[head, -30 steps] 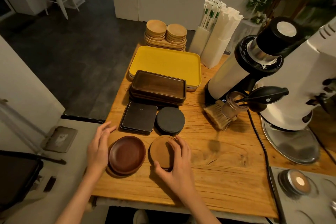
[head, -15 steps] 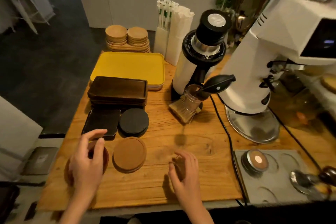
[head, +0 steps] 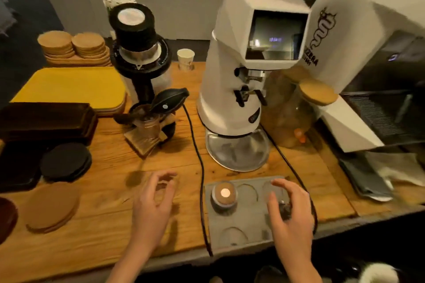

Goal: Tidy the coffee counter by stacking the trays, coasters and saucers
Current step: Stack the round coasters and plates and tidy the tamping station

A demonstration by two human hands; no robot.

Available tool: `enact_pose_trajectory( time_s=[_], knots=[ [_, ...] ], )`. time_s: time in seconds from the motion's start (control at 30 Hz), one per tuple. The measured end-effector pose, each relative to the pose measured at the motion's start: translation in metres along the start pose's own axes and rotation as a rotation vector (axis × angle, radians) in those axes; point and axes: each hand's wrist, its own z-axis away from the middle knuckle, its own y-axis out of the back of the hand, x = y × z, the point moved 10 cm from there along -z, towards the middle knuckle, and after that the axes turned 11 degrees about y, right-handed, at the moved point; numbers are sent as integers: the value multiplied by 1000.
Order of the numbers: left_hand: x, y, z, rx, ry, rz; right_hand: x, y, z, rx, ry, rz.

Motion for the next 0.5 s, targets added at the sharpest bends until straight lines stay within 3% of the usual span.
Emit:
enact_pose_trajectory(
  time_s=[0.17,0.3,0.5],
  knots=[
    [24,-60,11,-10,-2,-35,41,26,-25,-62,15,40],
    [35,-111,5,-27,-29,-153,89,4,-28,-287,-203,-88],
    [26,-175,-20,-74,-88,-512,106,-8,-17,-184,-365,-433]
  ],
)
